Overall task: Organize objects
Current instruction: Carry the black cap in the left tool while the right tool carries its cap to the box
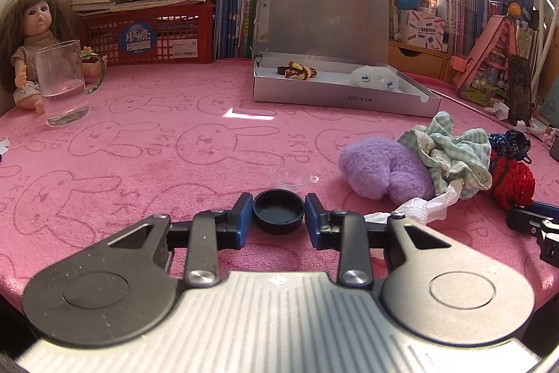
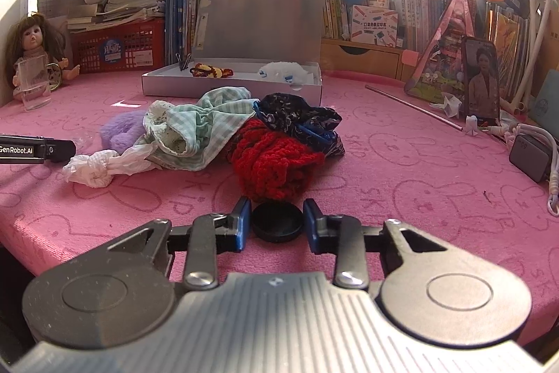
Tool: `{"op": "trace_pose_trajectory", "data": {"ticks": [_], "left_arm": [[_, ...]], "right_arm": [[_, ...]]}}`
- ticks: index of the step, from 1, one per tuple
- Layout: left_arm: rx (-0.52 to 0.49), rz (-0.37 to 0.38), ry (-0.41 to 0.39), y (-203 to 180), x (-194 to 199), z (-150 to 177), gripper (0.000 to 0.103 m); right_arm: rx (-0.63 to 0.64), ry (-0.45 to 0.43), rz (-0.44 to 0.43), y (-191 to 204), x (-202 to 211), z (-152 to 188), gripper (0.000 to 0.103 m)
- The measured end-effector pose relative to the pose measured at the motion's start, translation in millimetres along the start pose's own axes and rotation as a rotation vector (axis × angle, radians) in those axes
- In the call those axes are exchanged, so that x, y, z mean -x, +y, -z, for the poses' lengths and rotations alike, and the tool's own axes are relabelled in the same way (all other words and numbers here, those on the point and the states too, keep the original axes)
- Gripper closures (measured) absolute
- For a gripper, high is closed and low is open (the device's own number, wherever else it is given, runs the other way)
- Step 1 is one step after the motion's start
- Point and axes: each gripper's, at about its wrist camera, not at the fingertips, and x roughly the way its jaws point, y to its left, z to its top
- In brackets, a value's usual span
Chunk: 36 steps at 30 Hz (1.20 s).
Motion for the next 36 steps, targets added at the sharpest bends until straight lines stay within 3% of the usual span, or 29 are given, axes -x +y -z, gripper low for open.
{"op": "trace_pose_trajectory", "data": {"ticks": [19, 36], "left_arm": [[-0.019, 0.074, -0.080, -27.9, 17.8, -34.6, 0.065], [-0.039, 0.124, -0.093, -44.3, 11.1, -54.4, 0.065]], "right_arm": [[-0.015, -0.077, -0.059, 7.7, 22.7, -36.9, 0.067], [-0.011, -0.138, -0.086, 9.8, 18.7, -60.6, 0.067]]}}
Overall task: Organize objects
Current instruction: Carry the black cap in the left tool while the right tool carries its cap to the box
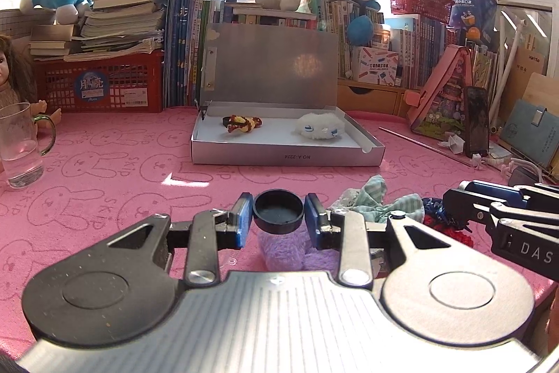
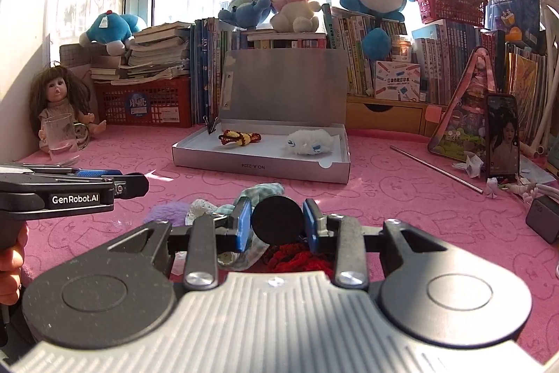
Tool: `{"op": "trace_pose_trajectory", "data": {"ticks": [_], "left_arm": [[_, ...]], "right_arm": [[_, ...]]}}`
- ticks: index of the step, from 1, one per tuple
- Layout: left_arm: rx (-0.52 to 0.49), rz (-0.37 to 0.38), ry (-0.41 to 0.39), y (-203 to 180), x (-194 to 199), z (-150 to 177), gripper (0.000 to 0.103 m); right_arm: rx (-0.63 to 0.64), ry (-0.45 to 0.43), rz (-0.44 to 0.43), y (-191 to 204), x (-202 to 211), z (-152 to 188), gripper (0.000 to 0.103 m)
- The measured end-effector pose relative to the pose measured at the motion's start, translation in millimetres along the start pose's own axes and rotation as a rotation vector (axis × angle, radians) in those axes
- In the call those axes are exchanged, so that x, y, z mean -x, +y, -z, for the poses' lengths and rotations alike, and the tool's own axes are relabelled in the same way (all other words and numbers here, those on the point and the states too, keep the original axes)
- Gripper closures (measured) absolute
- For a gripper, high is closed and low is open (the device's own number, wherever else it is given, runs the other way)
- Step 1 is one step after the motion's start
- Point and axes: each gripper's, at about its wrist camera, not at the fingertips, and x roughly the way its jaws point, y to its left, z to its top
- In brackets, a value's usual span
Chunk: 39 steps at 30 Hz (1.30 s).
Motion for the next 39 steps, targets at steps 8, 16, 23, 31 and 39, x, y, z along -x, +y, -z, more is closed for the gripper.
{"op": "trace_pose_trajectory", "data": {"ticks": [8, 16, 23, 31, 39], "left_arm": [[-0.012, 0.004, 0.018, -2.5, -12.1, -10.8, 0.065], [-0.016, 0.012, 0.041, 1.2, -32.1, -31.8, 0.065], [-0.010, 0.012, 0.037, 7.6, -54.7, -56.4, 0.065], [0.010, 0.021, 0.036, 13.5, -81.8, -81.5, 0.065], [0.036, 0.048, 0.066, 21.0, -119.8, -104.5, 0.065]], "right_arm": [[-0.016, 0.010, 0.004, -3.0, -13.5, -12.0, 0.067], [-0.051, 0.045, -0.013, -13.2, -36.6, -27.7, 0.067], [-0.079, 0.063, -0.017, -26.7, -60.4, -45.6, 0.067], [-0.097, 0.071, -0.022, -41.0, -84.3, -66.3, 0.067], [-0.068, 0.072, -0.022, -41.3, -109.5, -86.5, 0.067]]}}
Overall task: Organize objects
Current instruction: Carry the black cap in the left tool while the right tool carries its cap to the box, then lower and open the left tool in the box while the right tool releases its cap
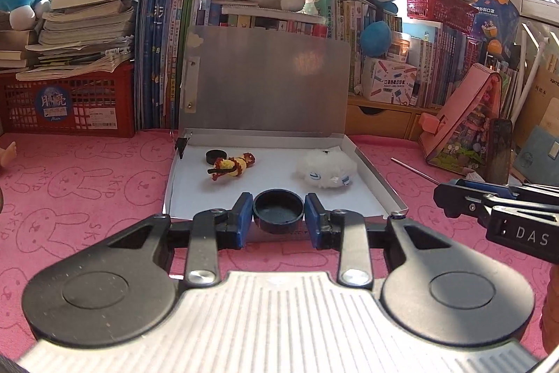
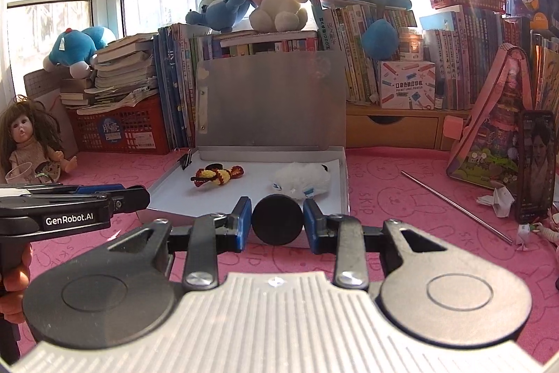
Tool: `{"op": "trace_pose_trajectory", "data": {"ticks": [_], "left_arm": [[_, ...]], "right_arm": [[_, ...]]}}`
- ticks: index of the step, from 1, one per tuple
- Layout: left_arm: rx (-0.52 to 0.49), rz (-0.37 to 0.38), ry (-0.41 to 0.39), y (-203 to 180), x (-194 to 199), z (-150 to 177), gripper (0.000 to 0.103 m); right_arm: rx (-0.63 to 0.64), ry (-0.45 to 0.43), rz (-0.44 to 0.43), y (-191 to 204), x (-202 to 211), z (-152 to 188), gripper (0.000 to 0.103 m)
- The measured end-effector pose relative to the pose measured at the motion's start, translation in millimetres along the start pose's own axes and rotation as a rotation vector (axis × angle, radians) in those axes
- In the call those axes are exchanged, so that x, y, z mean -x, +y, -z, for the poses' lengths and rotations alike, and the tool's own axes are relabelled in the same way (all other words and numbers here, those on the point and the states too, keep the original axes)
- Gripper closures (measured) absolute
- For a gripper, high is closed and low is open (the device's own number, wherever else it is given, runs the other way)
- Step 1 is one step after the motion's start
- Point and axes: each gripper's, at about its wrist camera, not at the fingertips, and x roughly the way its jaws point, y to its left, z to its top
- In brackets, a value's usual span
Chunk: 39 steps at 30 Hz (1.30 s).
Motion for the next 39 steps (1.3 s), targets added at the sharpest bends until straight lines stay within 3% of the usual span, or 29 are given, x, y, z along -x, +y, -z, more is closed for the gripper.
{"op": "trace_pose_trajectory", "data": {"ticks": [7, 18, 39], "left_arm": [[0.095, 0.032, 0.076, 21.1, -43.2, -22.2, 0.065], [0.139, -0.040, 0.145, 49.6, -99.2, -24.8, 0.065], [0.112, -0.110, 0.206, 67.5, -157.3, -13.6, 0.065]], "right_arm": [[-0.044, 0.068, -0.013, -14.0, -39.0, -21.1, 0.067], [-0.252, 0.195, -0.022, -57.3, -109.4, -24.1, 0.067], [-0.282, 0.324, 0.011, -68.1, -180.9, -7.2, 0.067]]}}
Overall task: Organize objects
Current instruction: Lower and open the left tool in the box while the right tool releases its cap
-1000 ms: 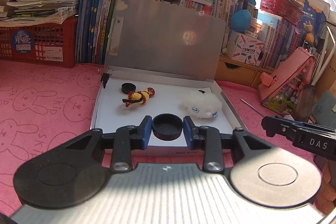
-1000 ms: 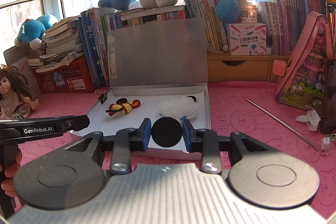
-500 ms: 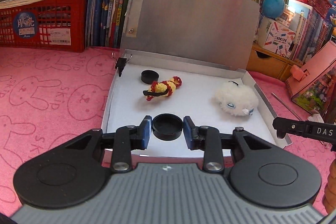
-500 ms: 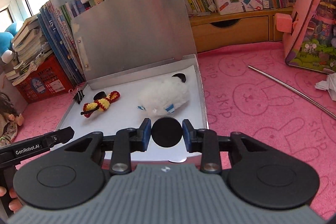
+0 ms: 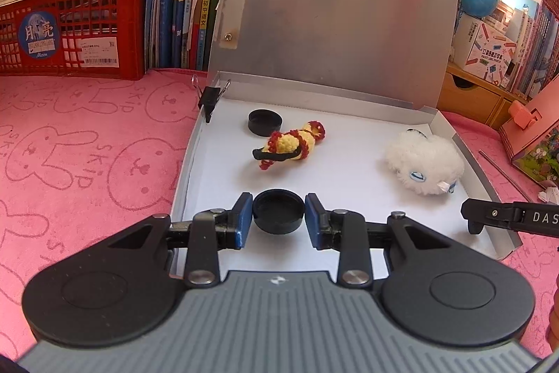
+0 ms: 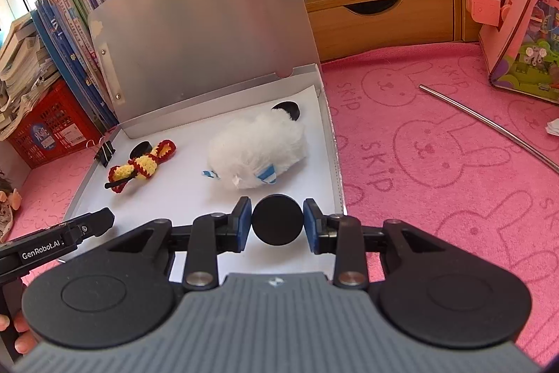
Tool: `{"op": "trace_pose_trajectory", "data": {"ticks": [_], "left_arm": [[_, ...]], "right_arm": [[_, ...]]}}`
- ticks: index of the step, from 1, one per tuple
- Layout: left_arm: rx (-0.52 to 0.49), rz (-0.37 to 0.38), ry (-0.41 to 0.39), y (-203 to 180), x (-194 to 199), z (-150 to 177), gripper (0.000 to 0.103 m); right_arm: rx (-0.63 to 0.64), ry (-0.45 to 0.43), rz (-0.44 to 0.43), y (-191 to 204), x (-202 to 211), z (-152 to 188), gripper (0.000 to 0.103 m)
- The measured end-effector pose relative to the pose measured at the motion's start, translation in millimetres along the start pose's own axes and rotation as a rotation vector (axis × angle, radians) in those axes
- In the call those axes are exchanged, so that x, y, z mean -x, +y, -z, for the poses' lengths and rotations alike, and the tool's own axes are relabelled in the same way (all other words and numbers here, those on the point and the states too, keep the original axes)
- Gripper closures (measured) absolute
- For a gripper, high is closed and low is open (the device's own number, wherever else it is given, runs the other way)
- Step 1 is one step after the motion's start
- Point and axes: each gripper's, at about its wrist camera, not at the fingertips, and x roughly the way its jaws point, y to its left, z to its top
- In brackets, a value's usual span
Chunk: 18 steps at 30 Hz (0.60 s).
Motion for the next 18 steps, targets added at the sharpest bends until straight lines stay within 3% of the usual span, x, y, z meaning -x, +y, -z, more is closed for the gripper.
{"op": "trace_pose_trajectory", "data": {"ticks": [14, 15, 17, 18], "left_arm": [[-0.034, -0.042, -0.009, -0.7, -8.0, 2.1, 0.065], [-0.031, -0.043, -0.011, -0.8, -7.0, 2.2, 0.064], [-0.033, -0.044, -0.017, -1.1, -3.4, 2.3, 0.063], [-0.036, -0.043, -0.020, -1.5, -1.2, 2.0, 0.058]], "right_arm": [[0.051, 0.005, 0.013, 8.0, -10.6, 1.3, 0.064], [0.052, 0.003, 0.012, 8.3, -10.1, 1.7, 0.062], [0.050, -0.007, 0.016, 8.0, -8.6, 2.4, 0.046], [0.049, -0.011, 0.007, 7.5, -7.6, 2.4, 0.043]]}}
